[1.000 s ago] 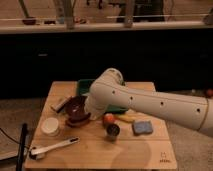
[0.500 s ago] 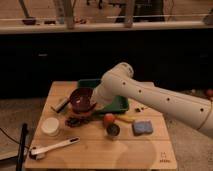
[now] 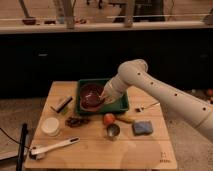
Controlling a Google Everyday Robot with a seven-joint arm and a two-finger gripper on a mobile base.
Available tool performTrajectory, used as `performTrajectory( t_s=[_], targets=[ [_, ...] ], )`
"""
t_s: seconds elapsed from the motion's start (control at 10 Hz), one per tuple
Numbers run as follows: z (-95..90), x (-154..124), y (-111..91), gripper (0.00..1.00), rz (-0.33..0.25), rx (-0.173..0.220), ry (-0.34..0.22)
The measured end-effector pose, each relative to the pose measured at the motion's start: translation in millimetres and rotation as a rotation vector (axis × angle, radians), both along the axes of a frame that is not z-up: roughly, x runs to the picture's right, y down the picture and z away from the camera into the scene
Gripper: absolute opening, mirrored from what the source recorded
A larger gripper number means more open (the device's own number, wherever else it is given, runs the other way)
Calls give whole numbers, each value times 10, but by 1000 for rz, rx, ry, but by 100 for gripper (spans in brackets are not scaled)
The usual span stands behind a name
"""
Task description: Stack bowls into tray
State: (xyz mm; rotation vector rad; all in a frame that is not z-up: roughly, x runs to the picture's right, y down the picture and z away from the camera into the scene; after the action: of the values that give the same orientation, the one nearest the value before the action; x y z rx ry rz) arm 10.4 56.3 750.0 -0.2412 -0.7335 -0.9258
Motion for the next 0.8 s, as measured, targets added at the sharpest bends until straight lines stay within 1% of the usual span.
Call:
performTrajectory(
  t_s=[0.1,0.3,0.4,0.6,0.8],
  targets=[
    [90,80,-26,3,-8,6,-13],
    [244,145,-80,3,-24,25,-35],
    [362,183,-109,3,-33,53,-52],
    [514,279,-147,3,-21,84,-60],
    [733,366,-196,3,-12,96,-65]
  ],
)
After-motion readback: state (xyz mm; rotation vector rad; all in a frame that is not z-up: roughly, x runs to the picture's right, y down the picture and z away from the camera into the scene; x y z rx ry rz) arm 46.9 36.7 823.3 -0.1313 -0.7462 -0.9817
